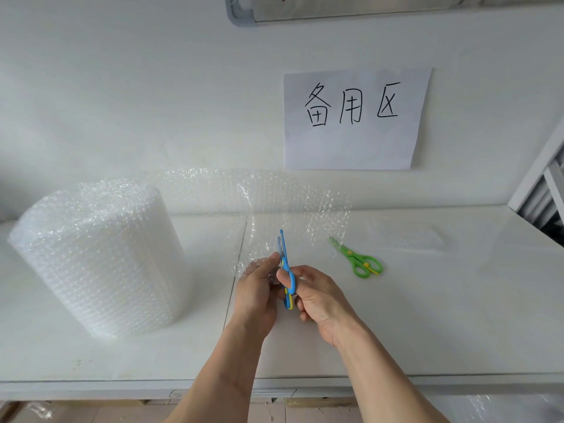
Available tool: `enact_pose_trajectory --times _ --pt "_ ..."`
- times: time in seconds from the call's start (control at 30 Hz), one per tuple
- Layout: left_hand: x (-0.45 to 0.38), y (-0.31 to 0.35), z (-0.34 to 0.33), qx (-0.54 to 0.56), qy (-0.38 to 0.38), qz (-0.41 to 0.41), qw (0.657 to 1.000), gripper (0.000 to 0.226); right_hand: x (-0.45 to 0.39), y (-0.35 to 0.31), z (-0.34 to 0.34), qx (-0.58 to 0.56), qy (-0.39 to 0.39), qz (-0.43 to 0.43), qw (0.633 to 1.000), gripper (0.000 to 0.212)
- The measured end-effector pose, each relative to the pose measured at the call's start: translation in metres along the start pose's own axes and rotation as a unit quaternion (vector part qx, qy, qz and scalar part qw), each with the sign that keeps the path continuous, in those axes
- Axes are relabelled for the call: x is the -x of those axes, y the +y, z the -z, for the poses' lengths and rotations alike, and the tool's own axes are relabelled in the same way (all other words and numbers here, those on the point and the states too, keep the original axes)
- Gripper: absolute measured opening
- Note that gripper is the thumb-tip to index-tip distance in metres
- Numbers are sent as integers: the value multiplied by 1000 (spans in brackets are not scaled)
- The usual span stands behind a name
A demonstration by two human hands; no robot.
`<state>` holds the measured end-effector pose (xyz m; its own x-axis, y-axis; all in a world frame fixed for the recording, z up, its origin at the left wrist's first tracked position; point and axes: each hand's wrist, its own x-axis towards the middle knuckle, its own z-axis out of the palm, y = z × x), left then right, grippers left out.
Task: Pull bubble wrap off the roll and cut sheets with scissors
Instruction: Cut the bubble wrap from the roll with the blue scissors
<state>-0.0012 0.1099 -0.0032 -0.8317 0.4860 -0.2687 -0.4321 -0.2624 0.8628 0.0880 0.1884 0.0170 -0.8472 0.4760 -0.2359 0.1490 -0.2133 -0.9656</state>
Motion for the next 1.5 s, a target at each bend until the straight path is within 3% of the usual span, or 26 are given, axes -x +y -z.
enact_pose_trajectory --times 0.2,0.37,0.5,0.73,0.97,1.1,1.3,1.5 --pt "-2 0 2 0 -16 6 1000 39 1 1 -1 -5 -4 2 1000 18" --pt "0 0 3 6 -30 -1 1000 20 1 -2 1 -19 -22 6 1000 20" --pt "1 -2 4 5 -30 -16 999 17 0 -3 0 -26 -24 4 999 24" --pt "-3 -5 5 7 -24 -11 1000 21 -3 -1 -1 -17 -12 6 1000 13" --pt "-7 -9 7 18 -18 -9 1000 49 -3 -3 -4 -13 -25 31 999 20" --pt "-8 -10 8 18 -23 -17 999 46 -6 -6 -4 1 -28 38 999 20" --pt "-5 -8 6 5 9 -33 999 8 -8 -5 -3 5 -23 23 999 16" --pt "-5 -10 6 4 27 -42 999 17 -7 -10 1 22 -35 18 999 23"
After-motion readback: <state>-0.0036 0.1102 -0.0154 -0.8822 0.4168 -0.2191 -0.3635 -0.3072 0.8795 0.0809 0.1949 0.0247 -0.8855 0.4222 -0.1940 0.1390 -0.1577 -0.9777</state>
